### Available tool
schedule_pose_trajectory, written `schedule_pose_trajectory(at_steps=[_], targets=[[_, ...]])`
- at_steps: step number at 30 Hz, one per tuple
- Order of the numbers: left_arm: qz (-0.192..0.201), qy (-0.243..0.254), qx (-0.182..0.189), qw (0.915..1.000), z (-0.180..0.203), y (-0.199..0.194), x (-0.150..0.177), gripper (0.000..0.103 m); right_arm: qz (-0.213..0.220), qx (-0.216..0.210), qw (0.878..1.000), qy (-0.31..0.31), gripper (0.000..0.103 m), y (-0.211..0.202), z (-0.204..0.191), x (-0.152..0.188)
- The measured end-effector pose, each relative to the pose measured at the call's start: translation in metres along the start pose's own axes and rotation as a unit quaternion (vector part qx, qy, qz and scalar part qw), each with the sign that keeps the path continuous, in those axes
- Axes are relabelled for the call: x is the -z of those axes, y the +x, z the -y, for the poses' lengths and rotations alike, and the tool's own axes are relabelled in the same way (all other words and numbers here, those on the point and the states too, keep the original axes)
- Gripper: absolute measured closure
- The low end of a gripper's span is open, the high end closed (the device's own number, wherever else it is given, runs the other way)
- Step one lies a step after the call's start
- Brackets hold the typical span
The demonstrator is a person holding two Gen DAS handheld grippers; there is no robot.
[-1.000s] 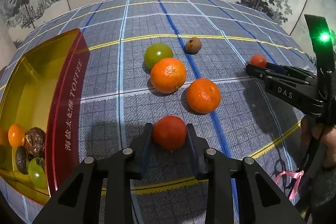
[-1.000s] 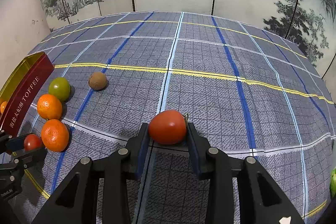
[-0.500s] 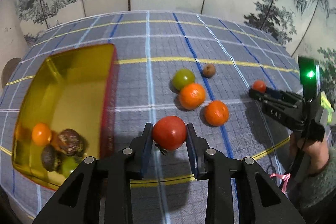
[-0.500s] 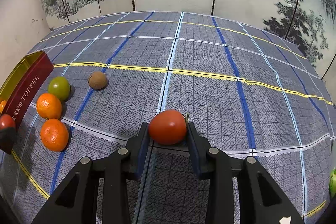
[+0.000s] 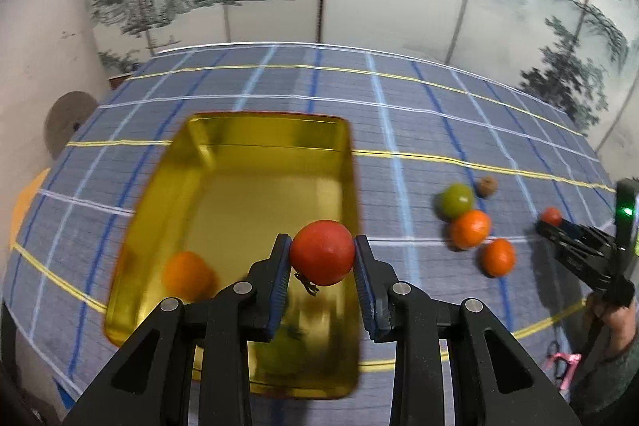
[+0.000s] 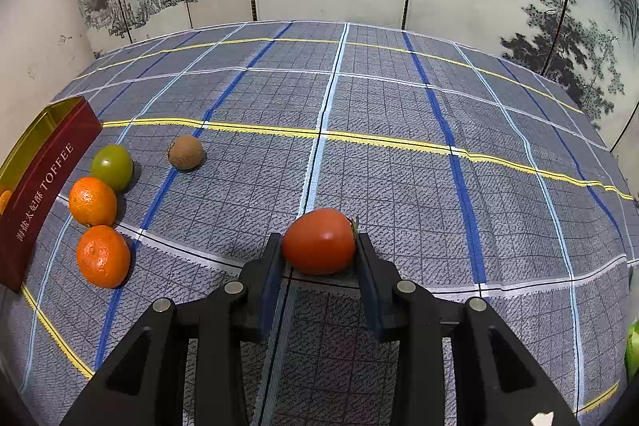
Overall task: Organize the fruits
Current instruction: 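Carry the red tomato into the tin with the left gripper and release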
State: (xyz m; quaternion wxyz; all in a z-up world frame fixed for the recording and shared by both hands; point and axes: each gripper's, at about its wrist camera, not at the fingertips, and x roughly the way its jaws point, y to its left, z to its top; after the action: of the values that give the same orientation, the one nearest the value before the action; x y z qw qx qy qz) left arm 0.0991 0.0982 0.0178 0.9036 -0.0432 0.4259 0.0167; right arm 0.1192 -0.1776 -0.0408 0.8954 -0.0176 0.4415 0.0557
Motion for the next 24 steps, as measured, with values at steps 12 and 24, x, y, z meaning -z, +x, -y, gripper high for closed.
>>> schedule_pose_trajectory(at_steps=[12,24], targets=[[-0.017,-0.039,-0.036,0.9985,-0.049,0.016,0.005,0.071,0.000,0.001,1.000,0.000,0.070,0.000,0.000,0.000],[-0.038,-0.043,-0.049,0.9972,-0.060,0.033,0.012,0.071,0.000,0.001,1.000,0.000,0.070,0.000,-0.001,0.000]])
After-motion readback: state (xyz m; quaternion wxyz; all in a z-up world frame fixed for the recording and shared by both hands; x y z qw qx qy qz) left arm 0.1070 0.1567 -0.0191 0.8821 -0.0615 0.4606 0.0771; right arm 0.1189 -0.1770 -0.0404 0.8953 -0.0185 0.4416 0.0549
